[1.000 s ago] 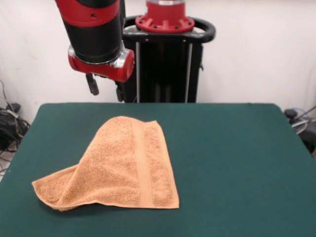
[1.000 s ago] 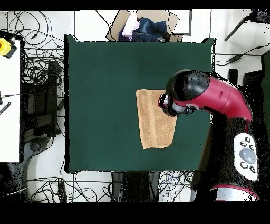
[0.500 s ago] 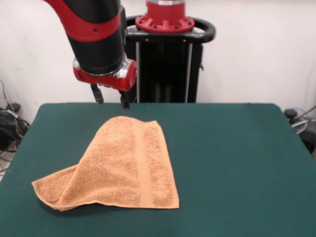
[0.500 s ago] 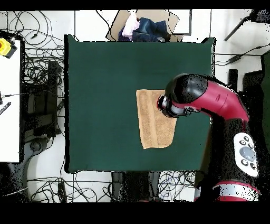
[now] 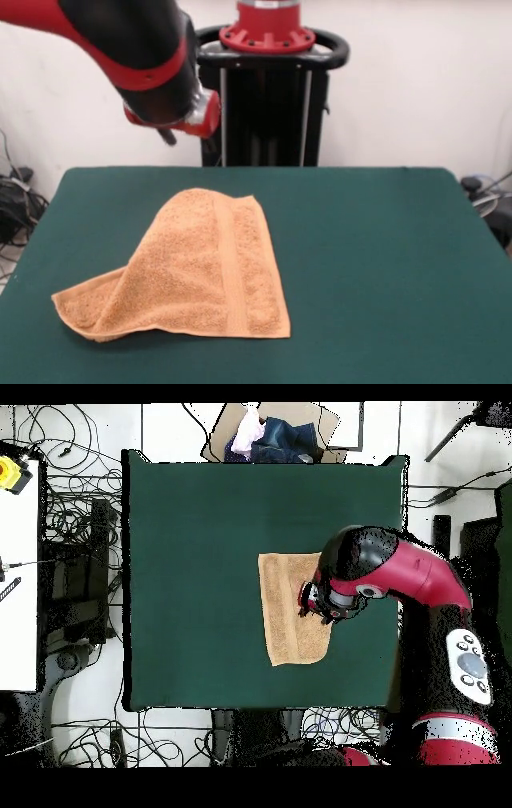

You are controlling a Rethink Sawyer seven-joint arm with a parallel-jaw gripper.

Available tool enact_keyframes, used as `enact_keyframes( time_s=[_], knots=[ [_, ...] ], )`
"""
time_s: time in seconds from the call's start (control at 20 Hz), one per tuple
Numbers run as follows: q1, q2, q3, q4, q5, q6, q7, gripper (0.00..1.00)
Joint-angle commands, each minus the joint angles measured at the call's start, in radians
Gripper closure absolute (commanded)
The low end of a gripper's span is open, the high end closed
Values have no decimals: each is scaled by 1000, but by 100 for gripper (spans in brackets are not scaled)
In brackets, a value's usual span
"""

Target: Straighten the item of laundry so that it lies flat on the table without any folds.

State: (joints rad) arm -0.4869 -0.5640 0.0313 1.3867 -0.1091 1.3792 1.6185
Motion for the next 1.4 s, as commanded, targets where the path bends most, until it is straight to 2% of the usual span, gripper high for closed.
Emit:
enact_keyframes(
  time_s=[0.05, 0.15, 0.3, 0.5, 0.7, 0.85, 1.15, 1.4],
  knots=[
    [-103, -19, 129, -12, -34, 211, -263, 0],
    [-134, -58, 134, 22, -47, 237, -274, 0],
    [-185, -158, 110, 148, -57, 223, -290, 0],
    [-191, -194, 80, 232, -104, 181, -258, 0],
    [-207, -221, 94, 282, -106, 140, -241, 0],
    [-215, -232, 113, 297, -95, 114, -226, 0],
    [-223, -188, 142, 298, -60, 27, -173, 0],
    [-234, -187, 159, 357, -4, -60, -162, 0]
  ],
)
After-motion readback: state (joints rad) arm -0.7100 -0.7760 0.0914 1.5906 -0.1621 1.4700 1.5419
